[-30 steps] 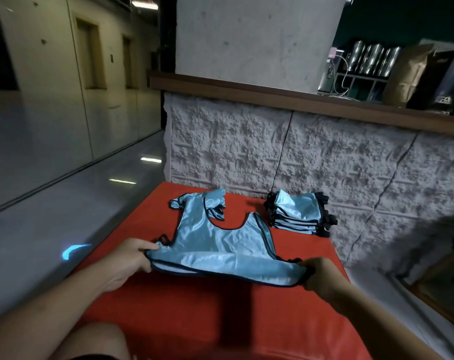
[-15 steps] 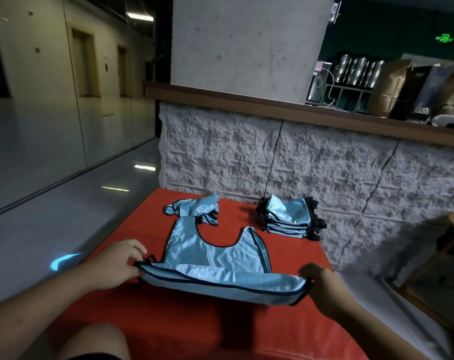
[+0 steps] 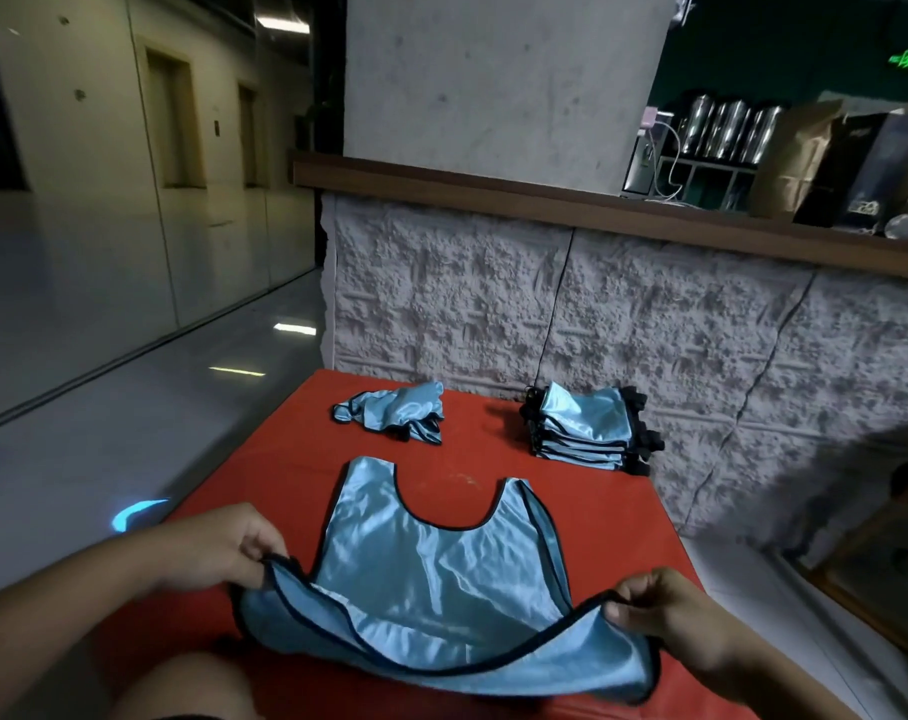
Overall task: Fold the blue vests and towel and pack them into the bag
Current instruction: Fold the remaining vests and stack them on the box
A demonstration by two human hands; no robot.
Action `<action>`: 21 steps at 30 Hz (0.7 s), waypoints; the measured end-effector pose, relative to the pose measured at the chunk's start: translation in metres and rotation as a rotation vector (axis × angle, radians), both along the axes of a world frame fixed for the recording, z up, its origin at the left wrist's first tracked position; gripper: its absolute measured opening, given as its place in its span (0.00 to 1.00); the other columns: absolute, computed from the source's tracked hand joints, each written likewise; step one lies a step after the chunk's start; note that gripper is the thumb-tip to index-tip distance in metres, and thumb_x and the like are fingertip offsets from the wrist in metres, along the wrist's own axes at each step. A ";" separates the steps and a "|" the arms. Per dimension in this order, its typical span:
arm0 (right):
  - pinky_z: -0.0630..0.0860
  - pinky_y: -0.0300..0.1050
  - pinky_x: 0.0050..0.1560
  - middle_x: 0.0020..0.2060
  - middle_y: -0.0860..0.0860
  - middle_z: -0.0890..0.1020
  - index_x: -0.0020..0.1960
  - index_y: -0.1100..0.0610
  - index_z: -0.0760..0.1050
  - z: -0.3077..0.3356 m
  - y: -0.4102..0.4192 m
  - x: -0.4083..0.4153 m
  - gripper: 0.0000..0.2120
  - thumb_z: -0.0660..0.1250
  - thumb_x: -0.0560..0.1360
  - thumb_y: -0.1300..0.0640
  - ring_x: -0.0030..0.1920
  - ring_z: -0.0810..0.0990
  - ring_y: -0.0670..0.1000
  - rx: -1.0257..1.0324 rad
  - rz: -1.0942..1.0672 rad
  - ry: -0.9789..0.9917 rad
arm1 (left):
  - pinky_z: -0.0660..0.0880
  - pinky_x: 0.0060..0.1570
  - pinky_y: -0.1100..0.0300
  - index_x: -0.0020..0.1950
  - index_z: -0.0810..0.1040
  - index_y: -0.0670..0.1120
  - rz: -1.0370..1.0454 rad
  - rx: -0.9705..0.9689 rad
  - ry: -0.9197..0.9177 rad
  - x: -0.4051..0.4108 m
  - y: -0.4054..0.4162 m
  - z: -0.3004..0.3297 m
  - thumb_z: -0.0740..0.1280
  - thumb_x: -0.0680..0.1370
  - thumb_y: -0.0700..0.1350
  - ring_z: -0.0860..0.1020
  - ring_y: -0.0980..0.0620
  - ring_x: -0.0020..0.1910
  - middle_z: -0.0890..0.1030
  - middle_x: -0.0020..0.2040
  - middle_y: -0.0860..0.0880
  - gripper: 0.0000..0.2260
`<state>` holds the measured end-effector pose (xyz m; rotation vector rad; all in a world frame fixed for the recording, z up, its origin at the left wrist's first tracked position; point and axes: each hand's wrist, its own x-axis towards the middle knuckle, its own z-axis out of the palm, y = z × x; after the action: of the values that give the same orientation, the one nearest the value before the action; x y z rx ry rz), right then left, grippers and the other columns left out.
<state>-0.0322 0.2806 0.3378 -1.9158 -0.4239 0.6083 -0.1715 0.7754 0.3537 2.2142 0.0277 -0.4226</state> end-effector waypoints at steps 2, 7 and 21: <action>0.59 0.41 0.33 0.30 0.54 0.69 0.33 0.56 0.75 -0.006 0.004 0.006 0.15 0.77 0.73 0.55 0.33 0.64 0.49 0.044 -0.052 0.029 | 0.71 0.40 0.65 0.43 0.87 0.48 0.060 -0.044 -0.026 0.012 0.001 -0.011 0.69 0.68 0.38 0.80 0.58 0.39 0.86 0.39 0.50 0.09; 0.68 0.44 0.40 0.30 0.57 0.77 0.32 0.60 0.77 -0.039 0.024 0.054 0.15 0.73 0.76 0.57 0.36 0.73 0.48 0.060 -0.264 -0.070 | 0.75 0.40 0.67 0.41 0.85 0.40 0.350 -0.231 -0.166 0.067 -0.001 -0.050 0.68 0.75 0.27 0.82 0.53 0.41 0.86 0.41 0.41 0.11; 0.78 0.53 0.44 0.45 0.68 0.84 0.47 0.69 0.80 -0.120 0.093 0.232 0.24 0.70 0.77 0.45 0.40 0.82 0.56 0.057 -0.405 0.116 | 0.72 0.46 0.51 0.49 0.78 0.33 0.667 -0.443 -0.187 0.252 0.024 -0.139 0.70 0.80 0.44 0.79 0.44 0.41 0.82 0.44 0.32 0.13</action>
<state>0.1998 0.3740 0.2180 -1.8317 0.0246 0.4299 0.0801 0.7998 0.2148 1.6704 0.5066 0.1422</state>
